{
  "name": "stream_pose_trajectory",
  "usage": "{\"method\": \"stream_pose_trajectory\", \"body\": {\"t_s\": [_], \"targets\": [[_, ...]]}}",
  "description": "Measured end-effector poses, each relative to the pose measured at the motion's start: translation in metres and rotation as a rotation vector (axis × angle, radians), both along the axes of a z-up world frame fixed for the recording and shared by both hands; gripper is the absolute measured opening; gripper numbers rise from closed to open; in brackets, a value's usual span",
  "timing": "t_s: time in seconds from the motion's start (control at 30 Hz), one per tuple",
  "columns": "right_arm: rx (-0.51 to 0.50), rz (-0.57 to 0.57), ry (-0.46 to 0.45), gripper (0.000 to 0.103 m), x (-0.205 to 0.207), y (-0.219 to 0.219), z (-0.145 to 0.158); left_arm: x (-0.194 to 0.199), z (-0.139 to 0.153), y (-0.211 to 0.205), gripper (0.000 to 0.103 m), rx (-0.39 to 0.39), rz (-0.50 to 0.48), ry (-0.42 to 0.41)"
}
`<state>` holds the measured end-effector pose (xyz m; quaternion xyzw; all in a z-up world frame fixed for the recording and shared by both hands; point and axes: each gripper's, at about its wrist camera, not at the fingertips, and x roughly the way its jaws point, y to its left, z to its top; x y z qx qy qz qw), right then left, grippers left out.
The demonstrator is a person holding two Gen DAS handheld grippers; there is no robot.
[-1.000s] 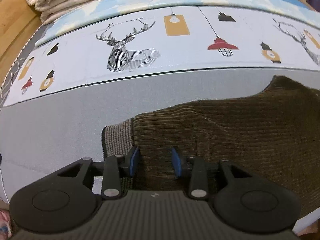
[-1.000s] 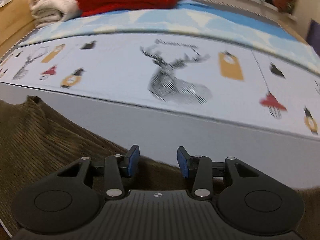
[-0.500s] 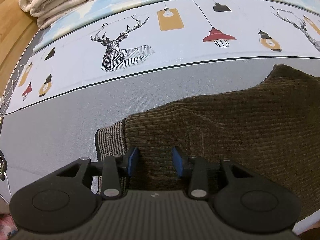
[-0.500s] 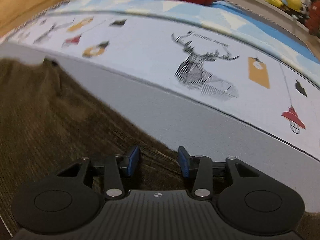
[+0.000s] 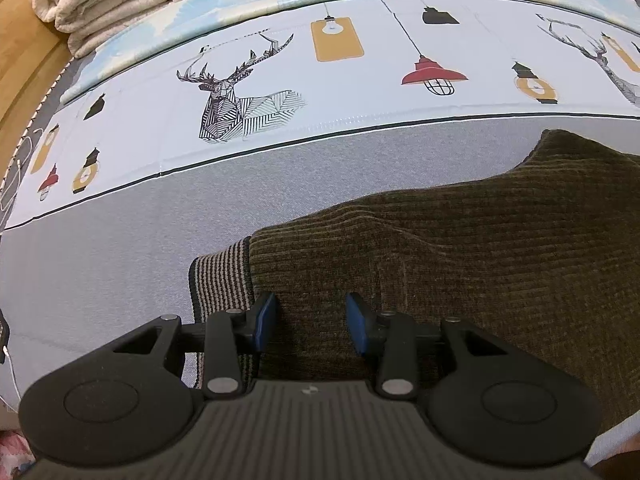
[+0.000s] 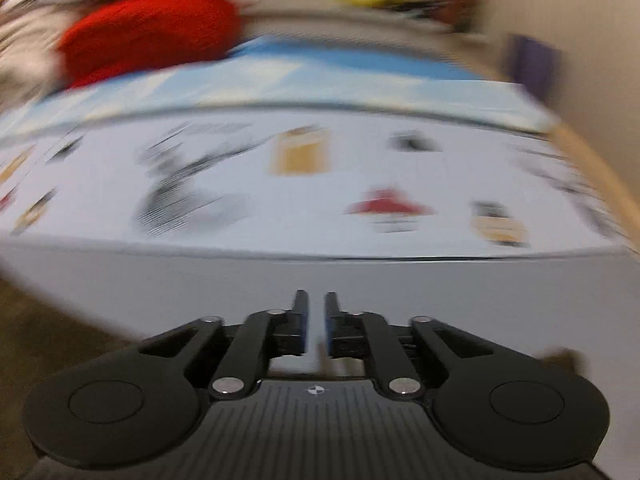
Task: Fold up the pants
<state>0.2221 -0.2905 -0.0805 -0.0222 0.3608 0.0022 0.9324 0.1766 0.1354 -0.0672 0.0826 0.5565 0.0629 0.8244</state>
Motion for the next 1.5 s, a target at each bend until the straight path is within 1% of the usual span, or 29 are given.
{"method": "stream_pose_trajectory", "body": {"t_s": [0.03, 0.07, 0.13, 0.2, 0.3, 0.4, 0.5, 0.53, 0.57, 0.6, 0.67, 0.7, 0.73, 0.77, 0.83, 0.9, 0.93, 0.97, 1.0, 1.03, 1.1, 1.13, 1.2, 1.27, 1.33, 1.37, 1.43, 1.5], "targets": [[0.000, -0.075, -0.024, 0.030, -0.003, -0.017, 0.001, 0.000, 0.000, 0.000, 0.044, -0.001, -0.001, 0.001], [-0.002, -0.162, -0.048, 0.040, -0.007, -0.037, 0.003, 0.000, 0.000, 0.000, 0.044, -0.001, -0.003, 0.002], [0.005, -0.324, -0.075, 0.043, -0.017, -0.075, 0.001, 0.001, 0.000, -0.001, 0.045, 0.004, -0.011, 0.006], [0.050, -0.441, -0.064, 0.044, -0.025, -0.109, -0.004, 0.001, -0.001, -0.002, 0.046, 0.006, -0.015, 0.009], [0.138, -0.509, -0.020, 0.044, -0.032, -0.142, -0.017, 0.002, -0.002, -0.003, 0.047, 0.008, -0.017, 0.012], [0.223, -0.505, 0.000, 0.044, -0.034, -0.156, -0.026, 0.003, -0.003, -0.004, 0.047, 0.016, -0.020, 0.016], [0.224, -0.454, 0.001, 0.045, -0.029, -0.154, -0.029, 0.003, -0.005, -0.006, 0.048, 0.026, -0.023, 0.020], [0.219, -0.434, 0.007, 0.037, -0.027, -0.152, -0.029, 0.003, -0.005, -0.007, 0.048, 0.029, -0.025, 0.021], [0.225, -0.410, 0.013, 0.023, -0.025, -0.151, -0.031, 0.003, -0.005, -0.007, 0.048, 0.032, -0.025, 0.023], [0.239, -0.386, 0.019, 0.019, -0.022, -0.151, -0.031, 0.004, -0.006, -0.008, 0.048, 0.033, -0.025, 0.024], [0.204, -0.362, 0.014, 0.011, -0.020, -0.148, -0.027, 0.004, -0.006, -0.007, 0.048, 0.031, -0.026, 0.026], [0.178, -0.370, 0.008, 0.010, -0.017, -0.147, -0.025, 0.005, -0.006, -0.007, 0.048, 0.029, -0.025, 0.027], [0.176, -0.396, 0.001, 0.010, -0.016, -0.149, -0.023, 0.005, -0.006, -0.006, 0.048, 0.026, -0.025, 0.027], [0.192, -0.440, -0.002, 0.010, -0.016, -0.153, -0.023, 0.005, -0.006, -0.006, 0.048, 0.021, -0.025, 0.027], [0.248, -0.485, 0.010, 0.012, -0.015, -0.160, -0.028, 0.005, -0.005, -0.005, 0.048, 0.017, -0.025, 0.025], [0.236, -0.491, 0.020, 0.018, -0.015, -0.159, -0.025, 0.003, -0.002, -0.003, 0.048, 0.006, -0.023, 0.017], [0.229, -0.494, 0.018, 0.024, -0.016, -0.159, -0.021, 0.002, 0.000, -0.001, 0.048, -0.003, -0.021, 0.008], [0.226, -0.505, 0.007, 0.027, -0.019, -0.160, -0.015, 0.001, 0.004, 0.001, 0.048, -0.013, -0.018, -0.005], [0.222, -0.525, -0.016, 0.028, -0.025, -0.162, -0.007, 0.000, 0.007, 0.002, 0.048, -0.022, -0.014, -0.019], [0.213, -0.552, -0.042, 0.030, -0.034, -0.165, 0.002, -0.002, 0.013, 0.004, 0.048, -0.039, -0.006, -0.039], [0.223, -0.584, -0.075, 0.031, -0.053, -0.171, 0.018, -0.004, 0.021, 0.008, 0.048, -0.078, 0.006, -0.072], [0.240, -0.584, -0.081, 0.031, -0.063, -0.173, 0.024, -0.006, 0.025, 0.010, 0.048, -0.101, 0.014, -0.086], [0.273, -0.552, -0.076, 0.031, -0.087, -0.173, 0.030, -0.008, 0.029, 0.012, 0.048, -0.122, 0.025, -0.096], [0.243, -0.499, -0.028, 0.035, -0.106, -0.165, 0.029, -0.012, 0.031, 0.011, 0.048, -0.126, 0.028, -0.096], [0.159, -0.419, 0.038, 0.035, -0.124, -0.150, 0.024, -0.017, 0.033, 0.008, 0.048, -0.136, 0.016, -0.095], [0.140, -0.387, 0.065, 0.035, -0.133, -0.144, 0.021, -0.020, 0.035, 0.004, 0.048, -0.139, 0.006, -0.102], [0.149, -0.357, 0.112, 0.036, -0.150, -0.135, 0.012, -0.026, 0.040, -0.003, 0.048, -0.151, -0.018, -0.121], [0.159, -0.361, 0.173, 0.039, -0.165, -0.134, -0.002, -0.033, 0.043, -0.013, 0.048, -0.168, -0.051, -0.130]]}}
